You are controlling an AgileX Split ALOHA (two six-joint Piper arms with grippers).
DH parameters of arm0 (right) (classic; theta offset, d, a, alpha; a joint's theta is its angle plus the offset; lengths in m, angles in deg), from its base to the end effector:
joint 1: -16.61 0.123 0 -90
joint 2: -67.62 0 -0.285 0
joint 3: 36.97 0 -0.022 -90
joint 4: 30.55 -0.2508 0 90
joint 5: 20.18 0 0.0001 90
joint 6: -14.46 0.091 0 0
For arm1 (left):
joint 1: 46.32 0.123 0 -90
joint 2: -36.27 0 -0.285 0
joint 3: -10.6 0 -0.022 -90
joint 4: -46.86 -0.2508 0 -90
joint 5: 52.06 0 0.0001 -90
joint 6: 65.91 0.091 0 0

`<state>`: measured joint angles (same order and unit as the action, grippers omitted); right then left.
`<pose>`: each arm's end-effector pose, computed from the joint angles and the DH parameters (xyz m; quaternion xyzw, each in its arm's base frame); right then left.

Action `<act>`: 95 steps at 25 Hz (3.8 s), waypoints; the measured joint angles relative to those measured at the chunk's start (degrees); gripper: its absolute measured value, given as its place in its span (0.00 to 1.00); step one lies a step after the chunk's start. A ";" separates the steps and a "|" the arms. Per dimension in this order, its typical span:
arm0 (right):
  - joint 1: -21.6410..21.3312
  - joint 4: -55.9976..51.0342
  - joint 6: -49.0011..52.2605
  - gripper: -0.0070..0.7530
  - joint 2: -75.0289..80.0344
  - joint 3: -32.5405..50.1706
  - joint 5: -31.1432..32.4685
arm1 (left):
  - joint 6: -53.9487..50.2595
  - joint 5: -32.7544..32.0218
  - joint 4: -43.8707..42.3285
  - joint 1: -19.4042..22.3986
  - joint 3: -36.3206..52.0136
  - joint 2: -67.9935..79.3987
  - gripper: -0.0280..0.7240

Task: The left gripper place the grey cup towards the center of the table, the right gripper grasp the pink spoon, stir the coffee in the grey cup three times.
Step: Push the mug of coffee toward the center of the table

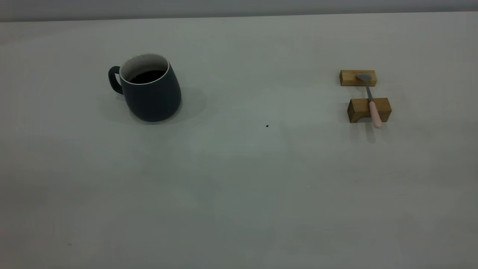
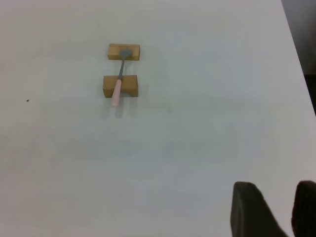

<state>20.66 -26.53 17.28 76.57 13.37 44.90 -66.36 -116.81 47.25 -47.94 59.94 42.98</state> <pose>-0.0018 -0.0059 0.2631 -0.0077 0.8839 -0.0070 0.4676 -0.0092 -0.0003 0.2679 0.0091 0.8694 -0.0123 0.4938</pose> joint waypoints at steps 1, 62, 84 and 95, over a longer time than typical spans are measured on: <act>0.00 0.00 0.00 0.33 0.00 0.00 0.00 | 0.00 0.00 0.00 0.00 0.00 0.00 0.79; 0.00 0.00 0.00 0.33 0.00 0.00 0.00 | 33.62 25.82 -4.69 0.00 -36.59 103.13 0.79; 0.00 0.00 0.00 0.33 0.00 0.00 0.00 | 94.99 24.73 14.55 -0.75 -68.06 138.42 0.73; 0.00 0.00 0.00 0.33 0.00 0.00 0.00 | 93.54 24.17 14.34 -6.50 -68.37 141.38 0.73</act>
<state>20.66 -26.53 17.28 76.57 13.37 44.90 27.19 -92.64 61.59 -54.44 -8.42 184.36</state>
